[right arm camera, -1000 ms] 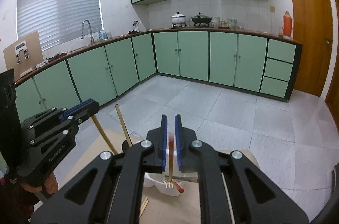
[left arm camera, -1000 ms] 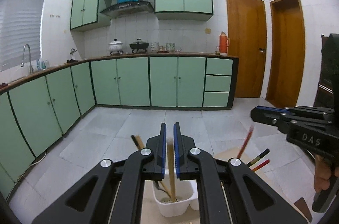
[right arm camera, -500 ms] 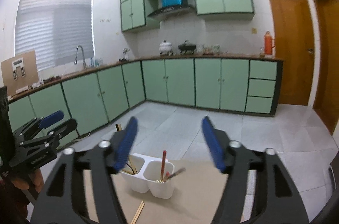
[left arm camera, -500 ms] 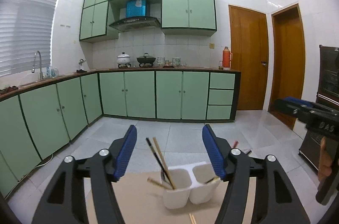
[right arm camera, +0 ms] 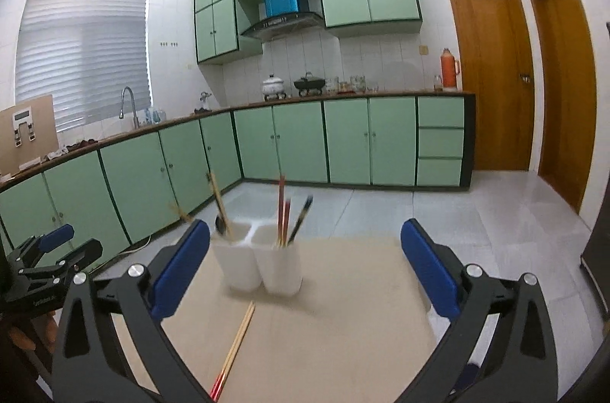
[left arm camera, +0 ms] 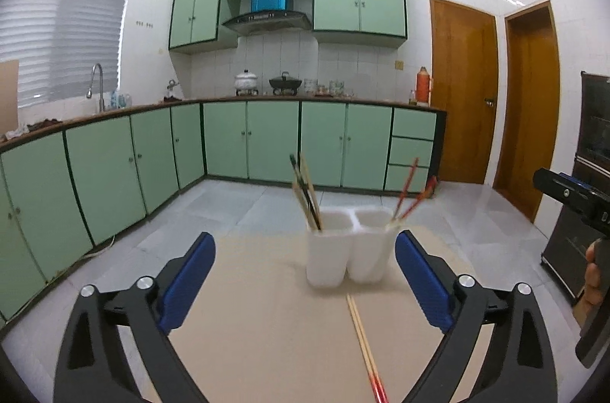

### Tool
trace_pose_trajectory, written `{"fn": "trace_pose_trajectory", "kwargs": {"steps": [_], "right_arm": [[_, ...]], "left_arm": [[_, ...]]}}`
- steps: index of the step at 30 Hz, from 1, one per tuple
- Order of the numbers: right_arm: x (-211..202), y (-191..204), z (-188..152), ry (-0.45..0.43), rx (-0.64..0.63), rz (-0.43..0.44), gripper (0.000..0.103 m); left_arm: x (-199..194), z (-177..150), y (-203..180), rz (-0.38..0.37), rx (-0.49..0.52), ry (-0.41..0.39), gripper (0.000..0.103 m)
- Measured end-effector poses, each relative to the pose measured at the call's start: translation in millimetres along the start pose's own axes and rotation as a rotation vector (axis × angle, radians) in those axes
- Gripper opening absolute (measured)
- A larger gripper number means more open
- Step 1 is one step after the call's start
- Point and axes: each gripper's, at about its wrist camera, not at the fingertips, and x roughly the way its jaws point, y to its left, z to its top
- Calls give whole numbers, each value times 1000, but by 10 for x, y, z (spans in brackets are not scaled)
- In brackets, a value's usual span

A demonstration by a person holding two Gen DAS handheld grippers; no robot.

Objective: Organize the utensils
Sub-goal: 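Move both tools back toward the last pair of chopsticks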

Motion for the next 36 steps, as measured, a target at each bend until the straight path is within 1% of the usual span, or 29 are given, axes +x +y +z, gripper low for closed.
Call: {"fn": "trace_pose_trajectory", "kwargs": {"steps": [2,8,13,15,19,28,34,35,36], "right_arm": [[-49,34,-169,16,-2,-8,97],[-120,165,-610,56,-16,-53,97],[-101,289,-981,125,0,-43,97],[-91,360,-1126,150,2,-44,97],[-42,475,-1367,191,9,-44,97],[48,699,-1656,230,-3,-38,97],[125,909,-1869,312,-42,-17,97],[136,928,-1890,322,-47,-9,95],[149,964,-1916,335,-57,2,89]], "left_arm": [[-53,-120,-9,-2,-2,12,97],[-179,-505,-48,-5,15,57,97],[-196,-825,-23,9,26,108,97],[-187,-907,-5,14,29,124,97],[-176,-1143,47,35,53,156,97],[-107,-1446,180,58,33,225,97],[-84,-1513,269,68,12,242,97],[-85,-1508,278,68,9,243,97],[-87,-1510,290,69,6,244,97]]}}
